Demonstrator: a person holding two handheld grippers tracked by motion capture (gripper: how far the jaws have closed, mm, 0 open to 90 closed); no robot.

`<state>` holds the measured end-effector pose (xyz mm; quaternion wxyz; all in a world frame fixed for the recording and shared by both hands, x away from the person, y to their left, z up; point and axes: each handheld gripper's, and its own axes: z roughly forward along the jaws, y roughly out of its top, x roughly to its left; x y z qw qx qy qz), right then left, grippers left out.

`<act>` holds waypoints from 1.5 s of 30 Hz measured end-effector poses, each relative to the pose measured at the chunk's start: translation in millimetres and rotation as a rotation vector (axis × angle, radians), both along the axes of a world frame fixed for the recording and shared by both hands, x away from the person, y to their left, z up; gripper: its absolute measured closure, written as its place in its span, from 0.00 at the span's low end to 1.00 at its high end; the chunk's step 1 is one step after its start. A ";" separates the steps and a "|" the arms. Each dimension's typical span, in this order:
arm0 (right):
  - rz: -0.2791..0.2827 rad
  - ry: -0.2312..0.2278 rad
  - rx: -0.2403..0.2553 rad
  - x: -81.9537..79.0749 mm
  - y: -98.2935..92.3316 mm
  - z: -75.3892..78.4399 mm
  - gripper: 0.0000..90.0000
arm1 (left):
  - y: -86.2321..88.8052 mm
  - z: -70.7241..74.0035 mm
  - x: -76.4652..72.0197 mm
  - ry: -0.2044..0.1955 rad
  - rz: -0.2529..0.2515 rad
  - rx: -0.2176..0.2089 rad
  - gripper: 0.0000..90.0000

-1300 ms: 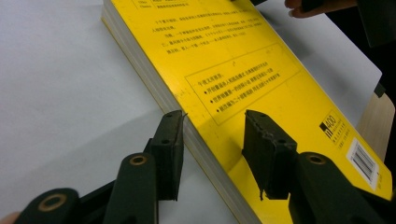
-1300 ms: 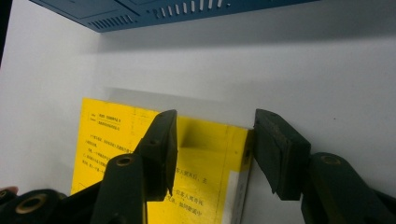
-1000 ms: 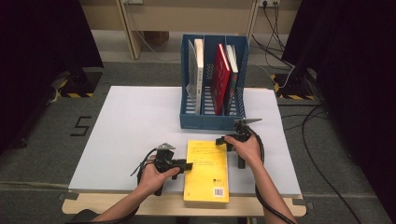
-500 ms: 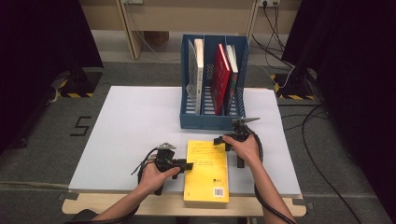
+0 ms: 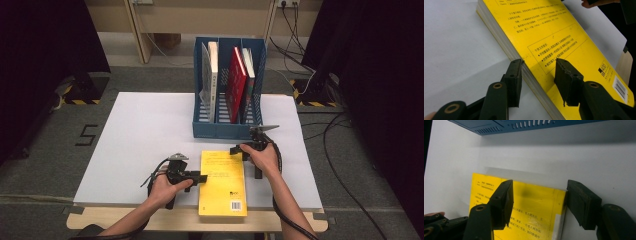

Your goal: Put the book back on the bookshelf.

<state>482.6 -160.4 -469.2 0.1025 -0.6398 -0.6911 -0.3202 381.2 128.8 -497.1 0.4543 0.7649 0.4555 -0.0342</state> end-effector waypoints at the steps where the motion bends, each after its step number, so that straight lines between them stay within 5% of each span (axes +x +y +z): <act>1: -0.002 0.008 -0.009 -0.2 1.0 1.0 0.47 | 0.1 -0.2 0.0 0.001 0.001 -0.003 0.63; 37: -0.033 0.060 0.019 0.7 -10.8 -0.3 0.59 | -3.9 0.3 4.3 0.011 0.031 -0.025 0.68; 45: -0.042 0.054 0.033 -1.3 -15.6 -0.9 0.68 | -3.8 0.4 3.9 0.006 0.027 -0.020 0.68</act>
